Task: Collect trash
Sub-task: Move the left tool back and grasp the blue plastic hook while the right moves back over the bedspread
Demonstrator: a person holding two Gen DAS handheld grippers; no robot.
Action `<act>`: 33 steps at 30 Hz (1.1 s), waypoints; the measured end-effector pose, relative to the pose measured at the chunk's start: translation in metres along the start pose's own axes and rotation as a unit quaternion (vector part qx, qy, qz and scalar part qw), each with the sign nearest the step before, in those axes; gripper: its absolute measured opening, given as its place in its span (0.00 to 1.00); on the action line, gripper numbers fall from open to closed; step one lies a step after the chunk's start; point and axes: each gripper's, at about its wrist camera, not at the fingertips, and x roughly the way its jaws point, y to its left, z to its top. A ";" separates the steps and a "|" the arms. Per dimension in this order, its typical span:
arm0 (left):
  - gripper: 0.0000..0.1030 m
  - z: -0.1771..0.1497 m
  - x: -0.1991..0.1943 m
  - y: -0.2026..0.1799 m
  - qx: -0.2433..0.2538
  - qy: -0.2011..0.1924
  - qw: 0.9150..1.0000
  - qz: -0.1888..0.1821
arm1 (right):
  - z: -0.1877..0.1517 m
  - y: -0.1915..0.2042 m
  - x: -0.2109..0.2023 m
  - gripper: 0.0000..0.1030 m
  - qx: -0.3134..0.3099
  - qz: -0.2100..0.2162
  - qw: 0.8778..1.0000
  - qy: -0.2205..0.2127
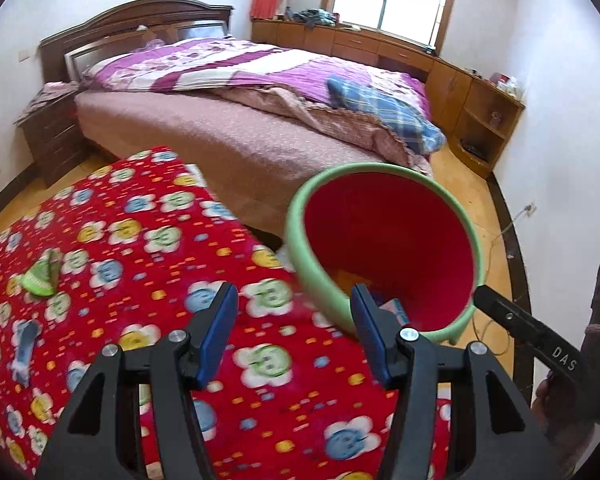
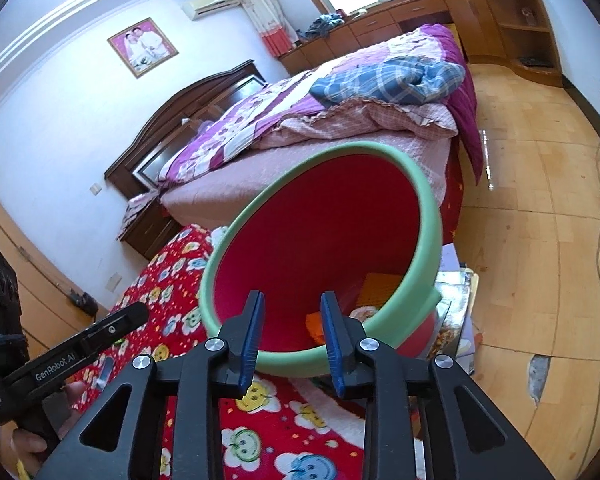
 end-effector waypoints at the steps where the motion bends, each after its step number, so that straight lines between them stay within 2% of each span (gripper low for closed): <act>1: 0.57 -0.002 -0.003 0.007 -0.004 -0.002 1.000 0.007 | 0.000 0.001 0.001 0.29 -0.002 0.001 1.000 0.002; 3: 0.57 -0.005 -0.009 0.019 -0.012 -0.003 1.000 0.022 | -0.001 0.005 0.002 0.32 -0.005 0.003 1.000 0.005; 5: 0.57 -0.007 -0.014 0.034 -0.020 -0.005 0.999 0.036 | -0.003 0.009 0.002 0.40 -0.008 0.004 1.000 0.007; 10: 0.57 -0.014 -0.027 0.076 -0.049 -0.007 0.996 0.077 | -0.008 0.018 0.004 0.47 -0.015 0.002 1.000 0.017; 16: 0.57 -0.026 -0.038 0.131 -0.079 -0.004 0.988 0.133 | -0.013 0.025 0.006 0.49 -0.020 -0.004 1.000 0.021; 19: 0.57 -0.033 -0.042 0.157 -0.094 -0.002 0.983 0.156 | -0.014 0.027 0.007 0.55 -0.019 -0.007 1.000 0.024; 23: 0.57 -0.042 -0.039 0.186 -0.106 0.011 0.977 0.183 | -0.017 0.030 0.010 0.55 -0.020 -0.013 0.999 0.029; 28: 0.57 -0.055 -0.025 0.215 -0.120 0.041 0.970 0.206 | -0.019 0.033 0.011 0.57 -0.022 -0.022 0.999 0.032; 33: 0.57 -0.066 -0.012 0.229 -0.139 0.060 0.967 0.207 | -0.020 0.035 0.014 0.58 -0.020 -0.028 0.999 0.037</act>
